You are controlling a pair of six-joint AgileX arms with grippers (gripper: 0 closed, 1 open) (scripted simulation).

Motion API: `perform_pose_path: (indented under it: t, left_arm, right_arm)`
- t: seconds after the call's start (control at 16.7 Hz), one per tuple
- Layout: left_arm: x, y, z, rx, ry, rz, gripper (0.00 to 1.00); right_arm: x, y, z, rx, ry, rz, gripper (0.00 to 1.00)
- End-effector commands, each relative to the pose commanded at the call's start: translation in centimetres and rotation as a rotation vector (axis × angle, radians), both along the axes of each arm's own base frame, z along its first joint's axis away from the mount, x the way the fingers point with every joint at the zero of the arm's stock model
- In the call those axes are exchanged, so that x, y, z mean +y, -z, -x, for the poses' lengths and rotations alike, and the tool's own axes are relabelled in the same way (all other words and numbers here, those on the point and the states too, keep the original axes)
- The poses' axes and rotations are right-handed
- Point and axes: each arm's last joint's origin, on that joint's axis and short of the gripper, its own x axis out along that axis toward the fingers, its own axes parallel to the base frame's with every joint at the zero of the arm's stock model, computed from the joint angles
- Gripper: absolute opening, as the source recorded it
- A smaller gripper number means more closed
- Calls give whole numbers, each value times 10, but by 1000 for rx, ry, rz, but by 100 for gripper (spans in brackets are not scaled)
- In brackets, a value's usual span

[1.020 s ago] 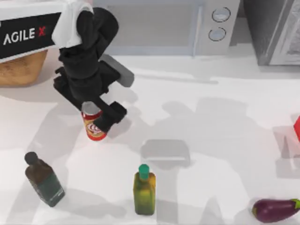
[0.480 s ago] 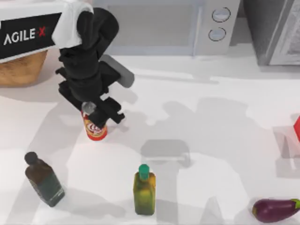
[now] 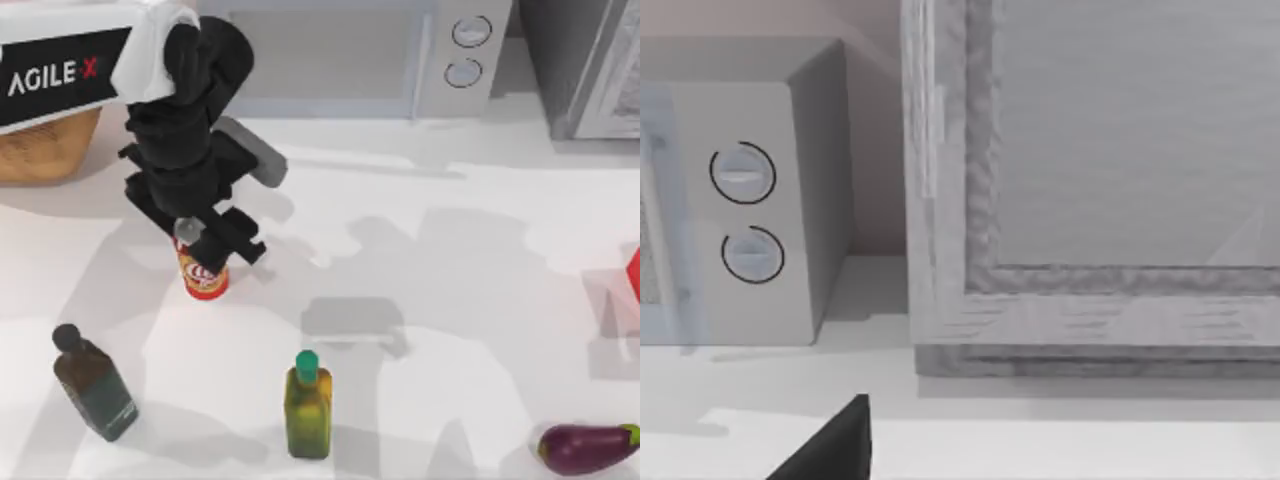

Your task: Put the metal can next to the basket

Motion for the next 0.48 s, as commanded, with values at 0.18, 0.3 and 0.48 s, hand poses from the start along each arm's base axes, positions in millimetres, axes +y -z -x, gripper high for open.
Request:
perform_pose_path:
  t: [0.18, 0.3, 0.48]
  left_arm:
    - [1, -2, 0, -8, -8, 8, 0]
    - [5, -8, -1, -37, -35, 31, 0]
    - [17, -20, -2, -92, -98, 74, 0]
  right_arm:
    - [0, 0, 0, 0, 0, 0, 100]
    - [0, 0, 0, 0, 0, 0, 100]
    - [0, 0, 0, 0, 0, 0, 100]
